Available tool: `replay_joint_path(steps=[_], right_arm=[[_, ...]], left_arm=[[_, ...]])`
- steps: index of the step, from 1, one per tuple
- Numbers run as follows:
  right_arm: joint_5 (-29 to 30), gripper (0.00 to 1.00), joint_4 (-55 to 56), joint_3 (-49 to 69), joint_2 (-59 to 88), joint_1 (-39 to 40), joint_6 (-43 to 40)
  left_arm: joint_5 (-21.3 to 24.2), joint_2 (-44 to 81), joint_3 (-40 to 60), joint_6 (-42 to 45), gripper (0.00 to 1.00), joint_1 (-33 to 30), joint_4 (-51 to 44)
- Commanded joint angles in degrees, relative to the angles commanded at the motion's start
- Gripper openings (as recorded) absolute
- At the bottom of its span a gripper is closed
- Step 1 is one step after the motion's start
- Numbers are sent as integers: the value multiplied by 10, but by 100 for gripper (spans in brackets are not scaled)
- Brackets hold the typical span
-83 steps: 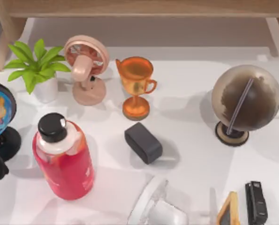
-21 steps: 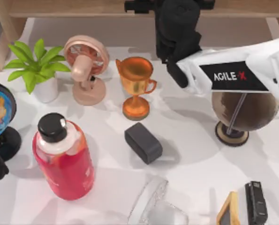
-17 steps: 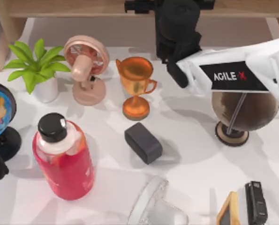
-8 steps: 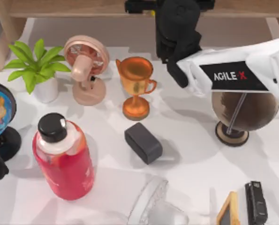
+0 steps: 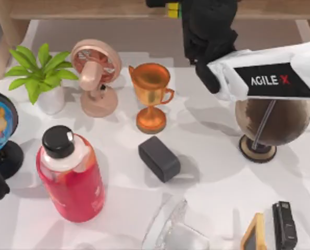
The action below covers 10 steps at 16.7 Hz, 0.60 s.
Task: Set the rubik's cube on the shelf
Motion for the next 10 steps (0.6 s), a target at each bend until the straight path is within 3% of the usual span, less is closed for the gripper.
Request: replay_joint_path(steps=[5,10], right_arm=[[-85,100,75,-137,-125,-71,-105],[-213,100,176,-319,-242,-225,-265]], left_arm=[[0,0,0,0,100,0,0],[0,0,0,0,100,0,0]])
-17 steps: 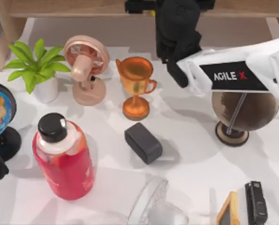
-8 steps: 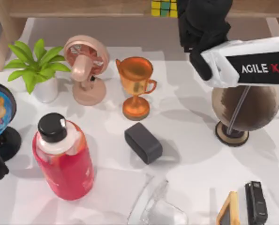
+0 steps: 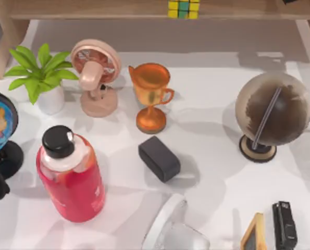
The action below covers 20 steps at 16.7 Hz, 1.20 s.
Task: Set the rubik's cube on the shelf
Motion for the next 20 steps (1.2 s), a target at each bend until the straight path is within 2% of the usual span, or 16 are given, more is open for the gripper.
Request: replay_joint_path(steps=[6,12,15,20], right_arm=[[-183,100,114,-187,-79,-251,-219],[-362,100,187,-307,-64,-462,-413],[-434,100,199,-337,-18,-512,-483],[-503,100,193,-344,63,-513,-543]], left_arm=[[0,0,0,0,100,0,0],[0,0,0,0,100,0,0],[0,0,0,0,100,0,0],[0,0,0,0,100,0,0]])
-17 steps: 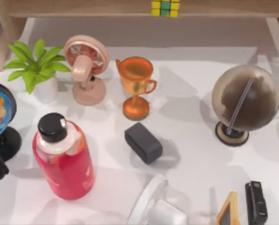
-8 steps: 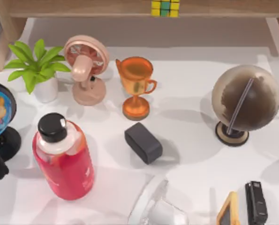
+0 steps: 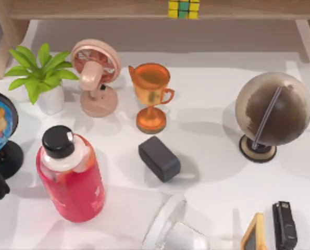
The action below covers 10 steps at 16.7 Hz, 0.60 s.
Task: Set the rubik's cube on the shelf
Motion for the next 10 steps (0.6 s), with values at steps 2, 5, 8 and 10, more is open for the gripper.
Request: replay_joint_path(steps=[2,5,8,10], right_arm=[[-4,100,-1,1,6,2,-3],[-4,100,-1,1,6,2,-3],[2,100,-7,9,7,7,-2],[17,100,-20,28,14,22,-3]], left_arm=[[0,0,0,0,100,0,0],[0,0,0,0,100,0,0],[0,0,0,0,100,0,0],[0,0,0,0,100,0,0]])
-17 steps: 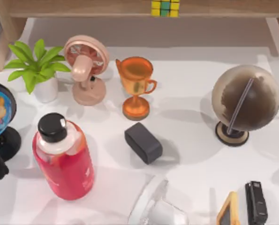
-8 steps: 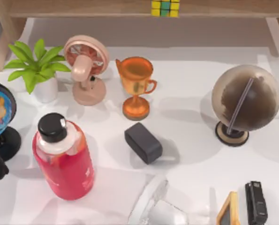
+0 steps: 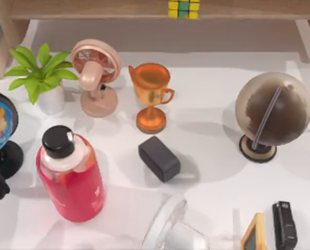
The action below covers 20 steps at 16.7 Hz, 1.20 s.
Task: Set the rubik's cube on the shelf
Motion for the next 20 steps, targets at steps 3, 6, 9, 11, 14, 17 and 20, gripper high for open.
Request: replay_joint_path(steps=[3,6,9,11,14,17,20], right_arm=[[14,100,-12,18,6,13,0],[14,100,-12,18,6,13,0],[14,77,-12,18,6,13,0],[14,62,-12,18,6,13,0],[14,40,-12,18,6,13,0],[14,17,-12,18,6,13,0],[14,0,-12,18,6,13,0]], left_arm=[[0,0,0,0,100,0,0],[0,0,0,0,100,0,0],[0,0,0,0,100,0,0],[0,0,0,0,100,0,0],[0,0,0,0,100,0,0],[0,0,0,0,100,0,0],[0,0,0,0,100,0,0]])
